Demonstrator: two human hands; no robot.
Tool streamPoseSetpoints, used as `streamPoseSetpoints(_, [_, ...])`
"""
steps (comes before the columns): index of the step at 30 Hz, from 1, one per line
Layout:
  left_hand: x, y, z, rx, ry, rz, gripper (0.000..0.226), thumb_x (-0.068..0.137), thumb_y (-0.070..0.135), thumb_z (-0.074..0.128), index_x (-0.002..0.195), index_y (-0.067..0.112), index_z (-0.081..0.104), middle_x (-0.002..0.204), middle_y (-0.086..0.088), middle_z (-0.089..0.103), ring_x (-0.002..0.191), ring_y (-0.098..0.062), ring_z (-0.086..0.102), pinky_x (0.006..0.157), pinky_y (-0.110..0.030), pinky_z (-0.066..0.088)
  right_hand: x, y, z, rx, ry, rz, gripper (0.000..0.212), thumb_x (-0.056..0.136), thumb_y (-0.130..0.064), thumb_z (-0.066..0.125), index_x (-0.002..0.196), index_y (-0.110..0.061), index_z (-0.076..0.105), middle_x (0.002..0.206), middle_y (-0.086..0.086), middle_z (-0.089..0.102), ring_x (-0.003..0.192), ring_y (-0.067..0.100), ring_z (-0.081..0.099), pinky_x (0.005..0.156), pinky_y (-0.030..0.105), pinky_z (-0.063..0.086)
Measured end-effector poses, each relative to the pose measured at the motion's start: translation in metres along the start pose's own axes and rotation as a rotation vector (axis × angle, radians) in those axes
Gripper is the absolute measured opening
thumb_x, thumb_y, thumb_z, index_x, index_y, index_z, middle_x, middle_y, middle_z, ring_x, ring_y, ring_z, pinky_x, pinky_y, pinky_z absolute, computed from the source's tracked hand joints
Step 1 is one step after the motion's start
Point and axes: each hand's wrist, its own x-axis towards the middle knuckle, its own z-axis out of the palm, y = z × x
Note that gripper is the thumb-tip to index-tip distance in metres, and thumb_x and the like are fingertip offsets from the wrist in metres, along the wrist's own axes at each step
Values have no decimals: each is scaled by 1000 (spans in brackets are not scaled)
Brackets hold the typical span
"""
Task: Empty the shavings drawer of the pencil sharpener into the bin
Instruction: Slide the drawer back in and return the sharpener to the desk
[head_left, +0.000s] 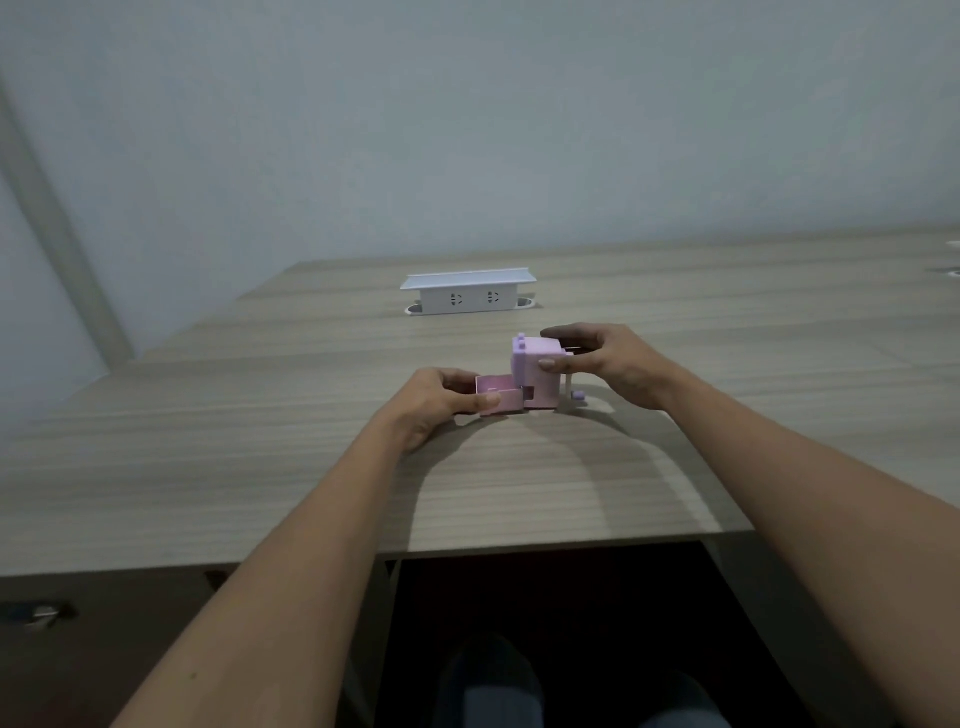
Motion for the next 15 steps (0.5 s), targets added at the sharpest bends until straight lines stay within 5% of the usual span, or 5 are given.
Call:
streamPoseSetpoints(7, [8, -2, 5, -43, -14, 29, 29, 77, 6, 83, 105, 12, 77, 94, -7, 80, 80, -15, 73, 83, -25, 58, 6, -1, -3, -15, -35, 11, 57, 77, -6, 83, 131, -7, 65, 118, 4, 73, 107, 11, 67, 78, 8, 52])
streamPoseSetpoints(15, [17, 6, 33, -19, -56, 28, 38, 76, 11, 84, 112, 6, 75, 100, -11, 80, 77, -15, 74, 68, -21, 56, 6, 3, -2, 9, -17, -10, 59, 76, -8, 84, 131, -7, 65, 124, 5, 72, 116, 14, 66, 82, 11, 54])
